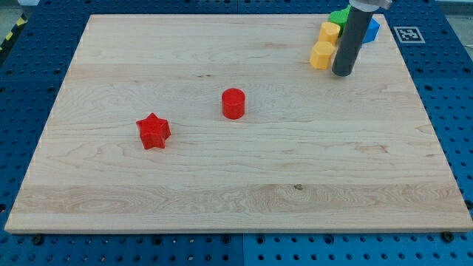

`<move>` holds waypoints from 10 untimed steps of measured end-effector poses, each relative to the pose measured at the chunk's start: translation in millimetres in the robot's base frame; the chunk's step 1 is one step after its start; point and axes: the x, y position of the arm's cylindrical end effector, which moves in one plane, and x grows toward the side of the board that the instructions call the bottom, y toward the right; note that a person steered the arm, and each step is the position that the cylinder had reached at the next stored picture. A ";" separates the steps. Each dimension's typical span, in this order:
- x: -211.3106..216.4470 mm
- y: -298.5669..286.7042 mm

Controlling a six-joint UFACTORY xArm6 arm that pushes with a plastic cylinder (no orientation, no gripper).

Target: Push the hexagon into the heart and the triangle

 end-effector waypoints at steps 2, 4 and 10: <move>0.6 -55.3; -14.7 -52.5; -50.5 -25.7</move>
